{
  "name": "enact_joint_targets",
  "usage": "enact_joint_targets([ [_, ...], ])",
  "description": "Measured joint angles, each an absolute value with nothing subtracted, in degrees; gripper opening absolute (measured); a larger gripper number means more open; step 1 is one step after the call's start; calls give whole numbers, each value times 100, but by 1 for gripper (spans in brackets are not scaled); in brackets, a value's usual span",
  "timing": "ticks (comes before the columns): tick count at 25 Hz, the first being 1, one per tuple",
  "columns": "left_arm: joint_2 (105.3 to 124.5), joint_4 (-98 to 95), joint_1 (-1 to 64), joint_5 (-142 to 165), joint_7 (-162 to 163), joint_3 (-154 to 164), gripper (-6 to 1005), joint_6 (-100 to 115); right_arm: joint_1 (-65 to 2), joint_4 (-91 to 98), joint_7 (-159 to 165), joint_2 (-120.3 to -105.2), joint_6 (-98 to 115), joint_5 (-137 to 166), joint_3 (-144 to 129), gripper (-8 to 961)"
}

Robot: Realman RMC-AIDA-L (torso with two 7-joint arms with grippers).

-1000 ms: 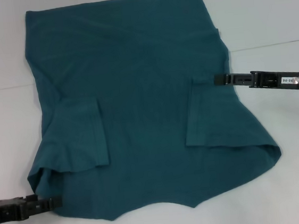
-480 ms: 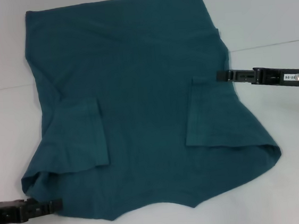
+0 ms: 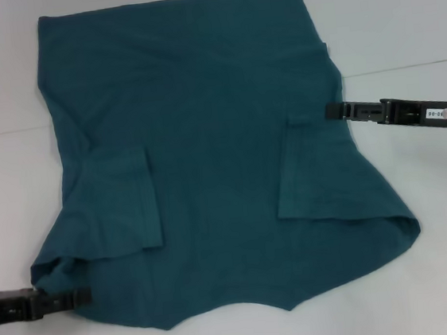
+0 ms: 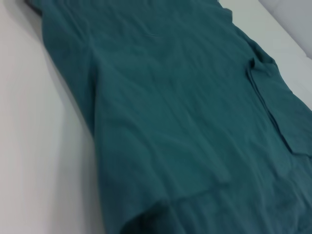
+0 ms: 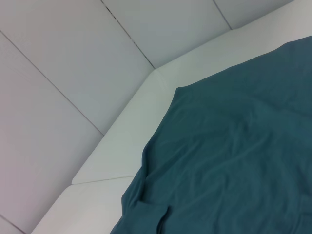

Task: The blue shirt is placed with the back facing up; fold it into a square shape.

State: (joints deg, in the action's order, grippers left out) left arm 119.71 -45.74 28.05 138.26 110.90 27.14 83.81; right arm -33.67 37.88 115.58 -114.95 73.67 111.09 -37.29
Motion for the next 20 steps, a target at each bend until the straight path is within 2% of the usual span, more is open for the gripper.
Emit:
enact_joint_targets([
  [20,11988,-4546,2953,13830,11239,2720,829,8038,-3349,3788,11553,-11495,7373,11109,-3709,915],
])
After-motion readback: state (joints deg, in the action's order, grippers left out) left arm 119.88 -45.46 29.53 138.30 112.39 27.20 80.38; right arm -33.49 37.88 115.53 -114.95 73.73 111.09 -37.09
